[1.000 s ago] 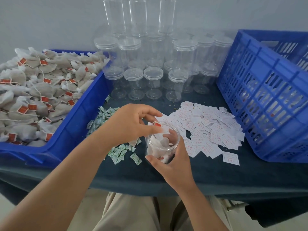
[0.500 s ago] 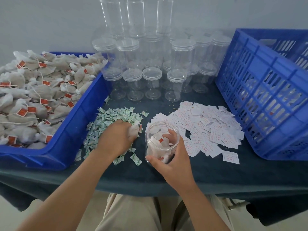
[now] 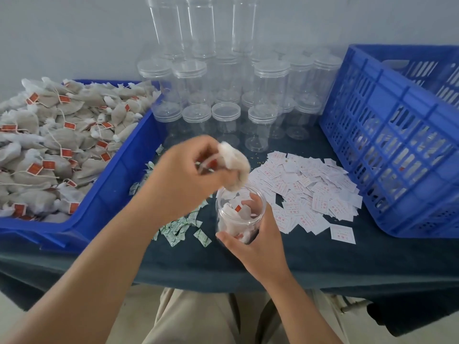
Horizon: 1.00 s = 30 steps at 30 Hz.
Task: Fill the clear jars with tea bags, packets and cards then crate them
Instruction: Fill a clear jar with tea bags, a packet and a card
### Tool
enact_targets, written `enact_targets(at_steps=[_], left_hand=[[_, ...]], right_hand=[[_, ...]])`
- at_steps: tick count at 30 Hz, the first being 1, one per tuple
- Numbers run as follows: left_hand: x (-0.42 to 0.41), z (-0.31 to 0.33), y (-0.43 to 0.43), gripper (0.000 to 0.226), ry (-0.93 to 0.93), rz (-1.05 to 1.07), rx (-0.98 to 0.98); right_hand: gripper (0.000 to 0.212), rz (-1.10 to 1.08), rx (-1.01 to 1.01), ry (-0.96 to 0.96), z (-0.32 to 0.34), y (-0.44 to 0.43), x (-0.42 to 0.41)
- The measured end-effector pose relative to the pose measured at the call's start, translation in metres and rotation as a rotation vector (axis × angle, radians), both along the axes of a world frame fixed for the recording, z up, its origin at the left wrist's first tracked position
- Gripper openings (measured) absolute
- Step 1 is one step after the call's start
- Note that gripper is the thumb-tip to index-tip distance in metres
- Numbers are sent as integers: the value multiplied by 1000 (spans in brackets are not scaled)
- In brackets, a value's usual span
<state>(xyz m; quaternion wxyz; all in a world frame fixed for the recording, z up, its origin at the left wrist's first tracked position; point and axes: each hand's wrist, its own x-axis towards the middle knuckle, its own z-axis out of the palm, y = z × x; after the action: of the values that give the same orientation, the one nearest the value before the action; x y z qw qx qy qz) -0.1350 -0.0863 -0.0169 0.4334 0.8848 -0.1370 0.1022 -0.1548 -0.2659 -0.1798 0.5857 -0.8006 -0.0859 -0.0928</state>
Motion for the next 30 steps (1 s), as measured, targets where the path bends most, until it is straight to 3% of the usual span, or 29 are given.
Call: enact_targets(at_steps=[4, 6, 8, 11, 14, 16, 18, 20, 23, 26, 30], left_hand=[[0, -13, -18, 32, 159, -136, 443], [0, -12, -16, 27, 202, -167, 449], [-2, -5, -7, 15, 180, -149, 328], [-1, 4, 32, 3, 22, 122, 272], [15, 11, 111, 5, -47, 602, 617], [29, 10, 168, 23, 208, 768, 875], [38, 1, 206, 36, 516, 660, 1035], [40, -12, 221, 31, 685, 466, 1019], [37, -28, 230, 8, 576, 431, 939], [34, -30, 238, 31, 442, 460, 929], [24, -22, 232, 34, 216, 595, 821]], right_hand=[[88, 27, -18, -13, 0, -1, 1], [94, 35, -54, -30, 1, -1, -1], [94, 31, -66, -44, 2, -2, -3], [94, 15, -58, -52, 4, -2, -4], [91, 14, -26, -45, 4, -3, -3], [89, 16, -10, -51, 4, -2, -2], [89, 19, -3, -53, 3, -1, -2], [90, 22, -5, -45, 2, -1, -2], [95, 35, -25, -39, 0, 0, -2], [97, 44, -21, -24, -2, 0, -1], [89, 34, -16, -27, 0, 1, 0]])
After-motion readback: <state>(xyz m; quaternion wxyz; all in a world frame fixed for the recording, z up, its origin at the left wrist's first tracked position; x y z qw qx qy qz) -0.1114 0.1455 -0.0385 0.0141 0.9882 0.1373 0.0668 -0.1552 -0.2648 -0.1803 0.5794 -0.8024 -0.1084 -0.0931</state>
